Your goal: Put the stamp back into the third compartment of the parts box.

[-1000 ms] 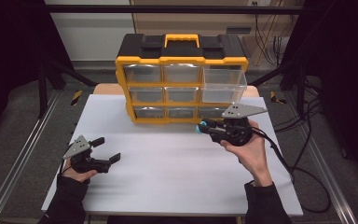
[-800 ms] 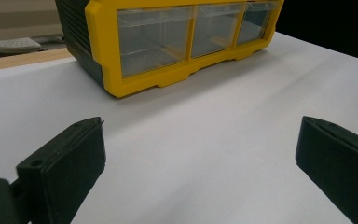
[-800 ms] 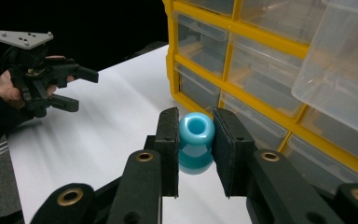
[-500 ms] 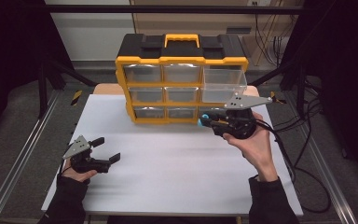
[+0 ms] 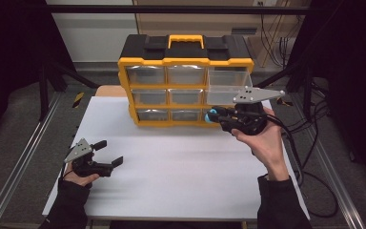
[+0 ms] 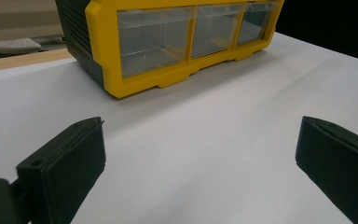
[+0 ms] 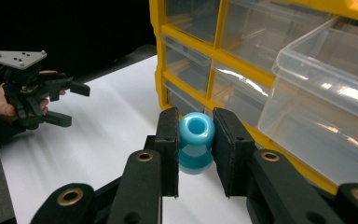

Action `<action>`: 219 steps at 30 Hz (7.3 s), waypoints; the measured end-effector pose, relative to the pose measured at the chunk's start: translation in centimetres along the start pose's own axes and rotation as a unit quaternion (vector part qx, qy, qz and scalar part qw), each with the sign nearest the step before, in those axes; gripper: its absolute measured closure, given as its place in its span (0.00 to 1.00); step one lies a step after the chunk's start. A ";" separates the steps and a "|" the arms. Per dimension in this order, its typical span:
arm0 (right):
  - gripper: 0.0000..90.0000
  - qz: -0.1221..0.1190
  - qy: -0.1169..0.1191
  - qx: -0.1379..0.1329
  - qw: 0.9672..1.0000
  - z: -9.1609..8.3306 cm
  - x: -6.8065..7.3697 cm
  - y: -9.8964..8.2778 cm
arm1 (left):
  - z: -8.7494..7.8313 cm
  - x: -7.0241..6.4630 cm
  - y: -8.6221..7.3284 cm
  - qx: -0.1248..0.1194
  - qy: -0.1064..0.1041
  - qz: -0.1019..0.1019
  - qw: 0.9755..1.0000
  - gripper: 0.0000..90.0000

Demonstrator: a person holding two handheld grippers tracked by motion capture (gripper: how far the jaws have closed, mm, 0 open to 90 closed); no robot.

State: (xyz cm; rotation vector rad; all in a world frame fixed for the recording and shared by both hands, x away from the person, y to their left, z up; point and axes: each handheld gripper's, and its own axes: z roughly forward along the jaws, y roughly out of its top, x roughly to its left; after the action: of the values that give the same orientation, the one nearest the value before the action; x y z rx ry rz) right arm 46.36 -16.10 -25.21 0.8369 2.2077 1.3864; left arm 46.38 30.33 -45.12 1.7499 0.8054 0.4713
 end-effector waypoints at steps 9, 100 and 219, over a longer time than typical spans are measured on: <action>0.81 -0.002 -0.010 -0.003 1.000 -0.8 -0.2 1.3 | 0.0 0.0 0.0 0.000 0.000 0.000 1.000 0.01; 0.81 0.020 -0.131 0.014 0.991 0.5 -6.2 7.7 | -0.1 0.2 0.0 -0.002 -0.001 -0.004 1.000 0.01; 0.14 0.035 -0.117 -0.038 0.992 -0.1 -7.0 4.1 | -0.1 0.2 0.0 -0.002 0.001 -0.004 1.000 0.01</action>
State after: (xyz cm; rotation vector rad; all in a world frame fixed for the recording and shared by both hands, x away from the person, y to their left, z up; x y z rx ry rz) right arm 52.56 -19.56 -21.33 1.0036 1.9551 1.3212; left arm 46.47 30.55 -45.09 1.7431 0.8114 0.4684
